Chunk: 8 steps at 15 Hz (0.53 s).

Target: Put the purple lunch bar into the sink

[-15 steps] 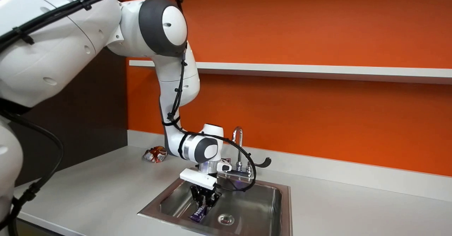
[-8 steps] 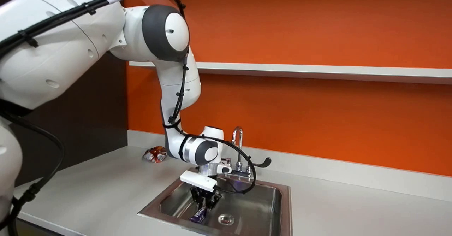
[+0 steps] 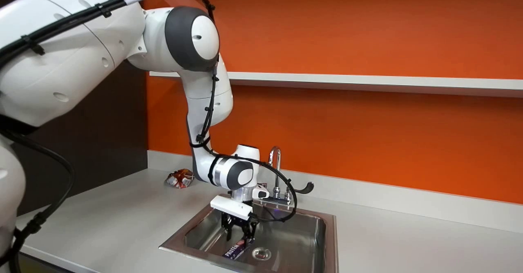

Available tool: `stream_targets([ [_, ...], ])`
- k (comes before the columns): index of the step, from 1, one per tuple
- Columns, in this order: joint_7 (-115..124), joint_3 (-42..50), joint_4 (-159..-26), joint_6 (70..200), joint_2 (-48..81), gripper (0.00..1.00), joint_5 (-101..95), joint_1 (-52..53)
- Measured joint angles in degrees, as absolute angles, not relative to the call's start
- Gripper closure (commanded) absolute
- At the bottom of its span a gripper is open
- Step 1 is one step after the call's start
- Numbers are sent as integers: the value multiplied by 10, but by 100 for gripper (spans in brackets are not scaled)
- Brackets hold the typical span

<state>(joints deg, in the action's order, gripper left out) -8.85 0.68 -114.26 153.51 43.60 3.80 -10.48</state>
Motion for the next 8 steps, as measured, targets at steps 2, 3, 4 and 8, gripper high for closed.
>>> stream_targets([
  [2, -88, 7, -1141, 1540, 429, 0, 38, -105],
  [3, -88, 7, -1141, 1541, 423, 0, 38, -105],
  [4, -88, 7, -1141, 1542, 416, 0, 38, -106],
  [8, -88, 7, -1158, 1543, 376, 0, 38, -106],
])
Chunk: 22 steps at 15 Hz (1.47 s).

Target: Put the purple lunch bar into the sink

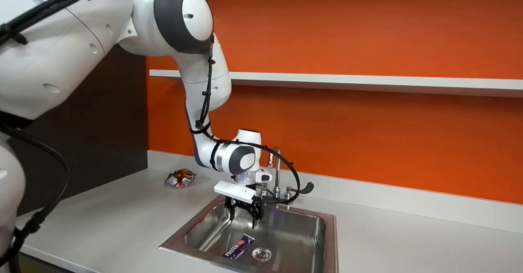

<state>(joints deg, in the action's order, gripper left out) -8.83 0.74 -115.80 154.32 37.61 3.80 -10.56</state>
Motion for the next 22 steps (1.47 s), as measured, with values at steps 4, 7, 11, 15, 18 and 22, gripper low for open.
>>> stream_targets([
  [4, -88, 7, -1211, 1543, 317, 0, 38, -105],
  [7, -88, 8, -1271, 1543, 260, 0, 38, -104],
  [11, -89, 9, -1360, 1542, 177, 0, 37, -100],
  [15, -89, 18, -1450, 1540, 85, 0, 27, -91],
  [18, -89, 28, -1506, 1534, 19, 0, 8, -85],
  [22, -89, 38, -1559, 1517, -54, 0, -17, -83],
])
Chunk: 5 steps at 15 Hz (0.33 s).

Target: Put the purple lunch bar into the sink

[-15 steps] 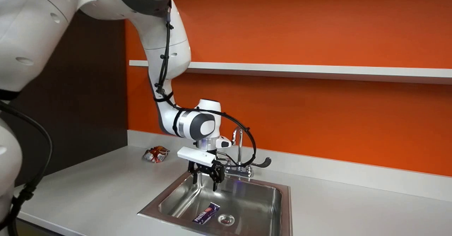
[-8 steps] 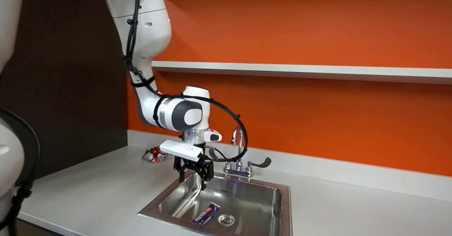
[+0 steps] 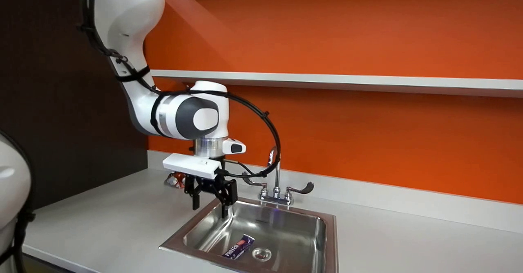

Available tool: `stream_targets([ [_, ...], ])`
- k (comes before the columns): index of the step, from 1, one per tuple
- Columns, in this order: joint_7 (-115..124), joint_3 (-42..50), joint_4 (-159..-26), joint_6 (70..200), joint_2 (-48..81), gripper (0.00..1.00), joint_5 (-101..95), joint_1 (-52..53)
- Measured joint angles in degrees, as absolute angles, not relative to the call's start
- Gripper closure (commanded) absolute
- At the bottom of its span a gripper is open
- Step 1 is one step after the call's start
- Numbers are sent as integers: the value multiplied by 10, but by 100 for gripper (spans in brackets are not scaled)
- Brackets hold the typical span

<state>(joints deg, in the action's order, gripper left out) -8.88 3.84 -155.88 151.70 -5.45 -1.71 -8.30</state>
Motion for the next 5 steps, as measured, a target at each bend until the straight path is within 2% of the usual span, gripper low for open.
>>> stream_targets([
  [5, -89, 39, -1569, 1516, -68, 0, -19, -83],
])
